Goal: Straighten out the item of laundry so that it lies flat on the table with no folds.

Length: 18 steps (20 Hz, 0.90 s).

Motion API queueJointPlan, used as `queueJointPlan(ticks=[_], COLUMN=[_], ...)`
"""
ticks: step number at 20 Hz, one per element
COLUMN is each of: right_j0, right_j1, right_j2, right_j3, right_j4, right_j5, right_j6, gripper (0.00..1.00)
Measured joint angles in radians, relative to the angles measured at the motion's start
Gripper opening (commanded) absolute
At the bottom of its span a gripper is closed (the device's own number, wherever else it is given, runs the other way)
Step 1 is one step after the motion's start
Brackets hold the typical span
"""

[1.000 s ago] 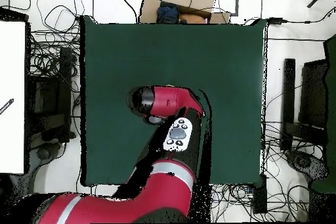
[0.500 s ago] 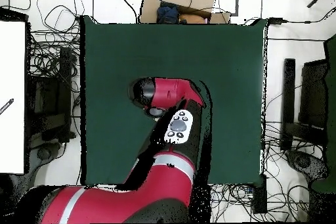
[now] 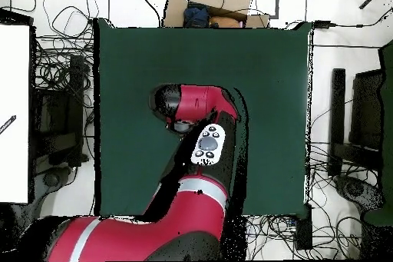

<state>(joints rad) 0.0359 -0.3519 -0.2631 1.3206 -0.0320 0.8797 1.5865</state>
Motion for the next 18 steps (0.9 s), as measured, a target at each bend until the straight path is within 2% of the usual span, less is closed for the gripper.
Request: queueJointPlan(ticks=[10, 18], right_j0=[0.001, -0.012], right_j1=[-0.031, -0.004], right_j2=[-0.001, -0.001], right_j3=[-0.020, -0.128], right_j4=[0.000, 0.000], right_j5=[0.041, 0.126], right_j6=[0.000, 0.000], gripper=[1.00, 1.00])
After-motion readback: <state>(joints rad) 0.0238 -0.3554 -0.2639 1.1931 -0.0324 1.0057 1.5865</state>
